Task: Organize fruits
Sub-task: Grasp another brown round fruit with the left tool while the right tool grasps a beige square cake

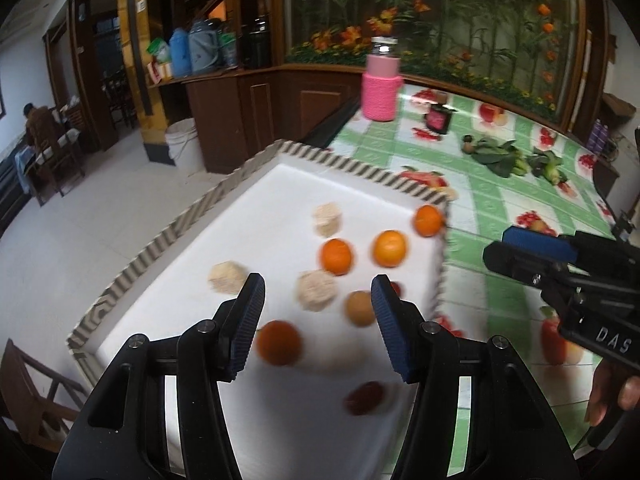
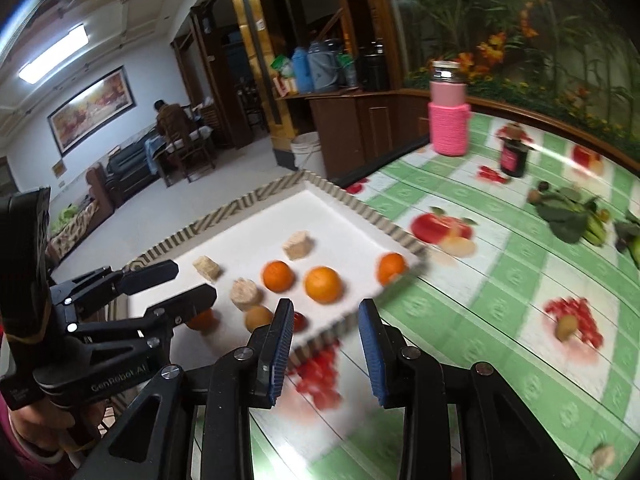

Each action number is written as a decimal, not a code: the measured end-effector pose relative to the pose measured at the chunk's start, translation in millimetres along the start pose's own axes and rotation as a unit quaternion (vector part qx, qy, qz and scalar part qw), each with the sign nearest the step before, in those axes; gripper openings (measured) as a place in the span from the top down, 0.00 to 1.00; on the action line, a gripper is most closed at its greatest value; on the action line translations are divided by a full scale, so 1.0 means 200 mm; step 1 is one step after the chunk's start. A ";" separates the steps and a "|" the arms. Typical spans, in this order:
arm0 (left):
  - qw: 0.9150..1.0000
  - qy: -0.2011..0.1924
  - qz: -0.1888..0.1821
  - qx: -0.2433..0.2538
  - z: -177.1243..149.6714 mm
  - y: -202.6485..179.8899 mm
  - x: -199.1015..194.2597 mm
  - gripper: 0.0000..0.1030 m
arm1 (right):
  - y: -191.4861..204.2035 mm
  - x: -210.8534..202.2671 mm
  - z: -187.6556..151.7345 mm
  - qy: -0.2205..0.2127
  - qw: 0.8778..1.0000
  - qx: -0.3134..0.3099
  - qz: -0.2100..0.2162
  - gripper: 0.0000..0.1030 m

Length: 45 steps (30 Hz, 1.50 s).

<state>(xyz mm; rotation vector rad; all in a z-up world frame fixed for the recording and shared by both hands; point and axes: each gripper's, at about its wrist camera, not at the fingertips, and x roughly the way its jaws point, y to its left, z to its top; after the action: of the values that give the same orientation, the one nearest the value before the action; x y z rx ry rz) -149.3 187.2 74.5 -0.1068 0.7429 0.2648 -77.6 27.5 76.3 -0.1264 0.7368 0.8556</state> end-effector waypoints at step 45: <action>0.983 0.068 -0.141 0.100 -0.01 -0.80 0.18 0.46 | -0.88 -0.54 -0.59 0.038 0.972 0.125 -0.196 0.65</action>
<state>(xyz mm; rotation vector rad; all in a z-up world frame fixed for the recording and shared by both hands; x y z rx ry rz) -80.9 39.9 48.1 -0.0379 0.8749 -0.0897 -60.0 -203.9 24.8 -0.0767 0.8503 0.3787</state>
